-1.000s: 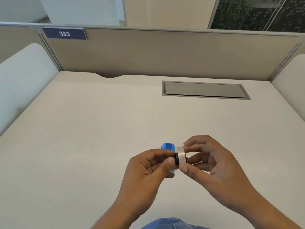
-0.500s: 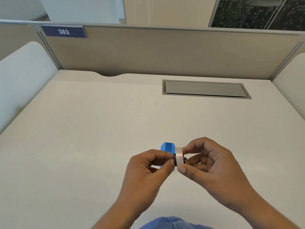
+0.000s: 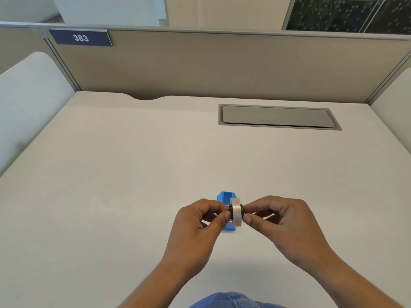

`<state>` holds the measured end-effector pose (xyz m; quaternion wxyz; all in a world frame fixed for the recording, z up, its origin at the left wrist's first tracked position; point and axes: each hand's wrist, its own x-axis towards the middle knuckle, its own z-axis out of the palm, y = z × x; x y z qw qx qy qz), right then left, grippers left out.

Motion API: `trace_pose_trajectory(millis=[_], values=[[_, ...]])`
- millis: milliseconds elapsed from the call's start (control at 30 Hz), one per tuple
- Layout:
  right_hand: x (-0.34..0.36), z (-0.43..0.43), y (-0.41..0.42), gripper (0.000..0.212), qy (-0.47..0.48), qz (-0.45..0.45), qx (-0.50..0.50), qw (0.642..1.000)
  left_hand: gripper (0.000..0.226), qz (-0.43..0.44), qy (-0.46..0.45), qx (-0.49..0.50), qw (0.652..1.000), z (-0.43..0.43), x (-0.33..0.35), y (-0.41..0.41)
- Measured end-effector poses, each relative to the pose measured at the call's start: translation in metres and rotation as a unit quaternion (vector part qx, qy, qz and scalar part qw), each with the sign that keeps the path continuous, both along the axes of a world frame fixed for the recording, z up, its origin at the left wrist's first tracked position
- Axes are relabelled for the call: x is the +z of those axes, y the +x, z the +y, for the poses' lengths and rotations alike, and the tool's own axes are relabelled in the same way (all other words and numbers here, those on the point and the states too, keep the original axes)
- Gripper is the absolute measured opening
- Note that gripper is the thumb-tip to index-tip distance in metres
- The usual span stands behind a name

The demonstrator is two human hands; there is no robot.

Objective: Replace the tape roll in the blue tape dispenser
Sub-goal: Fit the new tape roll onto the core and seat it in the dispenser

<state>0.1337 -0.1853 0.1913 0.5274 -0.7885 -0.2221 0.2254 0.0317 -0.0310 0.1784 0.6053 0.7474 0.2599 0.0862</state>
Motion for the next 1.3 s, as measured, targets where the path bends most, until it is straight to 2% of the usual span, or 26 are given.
trace_pose_trajectory(millis=[167,433,567,733,1033,1300], values=[[-0.022,0.006,0.015,0.015,-0.002,0.029,0.01,1.0,0.014,0.022,0.023,-0.008,0.999,0.009,-0.017,0.015],[-0.067,0.022,0.048,0.011,-0.059,-0.099,-0.001,0.993,0.01,0.036,0.144,-0.051,0.988,0.027,-0.045,0.053],[-0.089,0.033,0.06,0.009,-0.083,-0.123,-0.006,0.989,0.006,0.064,0.209,-0.071,0.973,0.037,-0.062,0.072],[-0.104,0.039,0.066,0.017,-0.105,-0.13,0.009,0.986,0.011,0.107,0.26,-0.093,0.955,0.043,-0.078,0.084],[-0.119,0.037,0.068,0.013,-0.141,-0.145,0.017,0.979,0.016,0.131,0.287,-0.116,0.942,0.041,-0.095,0.087],[-0.122,0.039,0.07,0.008,-0.155,-0.152,0.021,0.976,0.014,0.122,0.294,-0.096,0.943,0.036,-0.099,0.086]])
